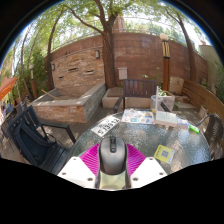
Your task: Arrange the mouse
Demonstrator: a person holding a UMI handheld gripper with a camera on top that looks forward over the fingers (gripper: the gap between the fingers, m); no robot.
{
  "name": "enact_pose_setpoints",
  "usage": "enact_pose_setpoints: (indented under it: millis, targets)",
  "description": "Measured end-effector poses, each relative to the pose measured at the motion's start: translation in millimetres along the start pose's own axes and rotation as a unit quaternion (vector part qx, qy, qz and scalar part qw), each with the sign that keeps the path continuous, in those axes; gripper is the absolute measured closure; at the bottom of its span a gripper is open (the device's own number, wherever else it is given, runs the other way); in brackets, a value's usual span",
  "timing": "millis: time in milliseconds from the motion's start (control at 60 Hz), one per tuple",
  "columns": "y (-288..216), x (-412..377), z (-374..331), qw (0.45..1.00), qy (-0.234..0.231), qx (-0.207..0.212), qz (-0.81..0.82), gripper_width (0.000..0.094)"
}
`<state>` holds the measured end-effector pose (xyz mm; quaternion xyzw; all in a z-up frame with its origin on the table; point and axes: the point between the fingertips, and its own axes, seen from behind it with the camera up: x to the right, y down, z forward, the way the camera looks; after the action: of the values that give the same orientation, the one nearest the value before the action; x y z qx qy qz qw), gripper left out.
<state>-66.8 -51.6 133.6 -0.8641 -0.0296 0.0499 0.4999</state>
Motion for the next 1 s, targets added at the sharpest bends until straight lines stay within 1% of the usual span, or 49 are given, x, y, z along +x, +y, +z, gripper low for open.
enact_pose_setpoints:
  millis: [83,100,167,183,200,317,350,417,450,467,517,600,783,1000]
  targets:
    - [46.3,-16.2,40.4,0.998,-0.009,-0.058,-0.012,0.0587]
    - [63.9,-26.7,47.6,0.998,-0.010,-0.066,-0.012,0.0589]
    - [82.2,-29.2,59.6,0.996,-0.012,-0.092,-0.008,0.0593]
    - [86.2,-29.6,62.6,0.995,-0.010,-0.097,-0.008,0.0566]
    - [106.5,-35.8,67.7,0.995,-0.008,-0.101,-0.008,0.0546]
    - [123.3,-42.4,77.4,0.991,-0.015,-0.132,-0.008,0.0429]
    - [123.2,-42.4,75.6,0.991,-0.013,-0.134,-0.010,0.0340]
    - [116.0,-42.8,64.3,0.990,-0.013,-0.135,-0.023,0.0058]
    - [112.0,-43.9,57.1,0.991,-0.009,-0.133,-0.028,0.0103]
    - [109.5,-43.9,53.5,0.991,-0.008,-0.132,-0.031,0.0103]
    - [100.6,-45.0,39.6,0.991,-0.005,-0.127,-0.038,0.0064]
    - [82.0,-47.3,6.3,0.991,0.008,-0.120,-0.050,0.0075]
    - [47.3,-60.8,-74.4,0.994,0.036,-0.088,-0.053,0.0081]
    - [49.7,-86.8,-164.6,0.994,0.068,-0.070,-0.048,0.0082]
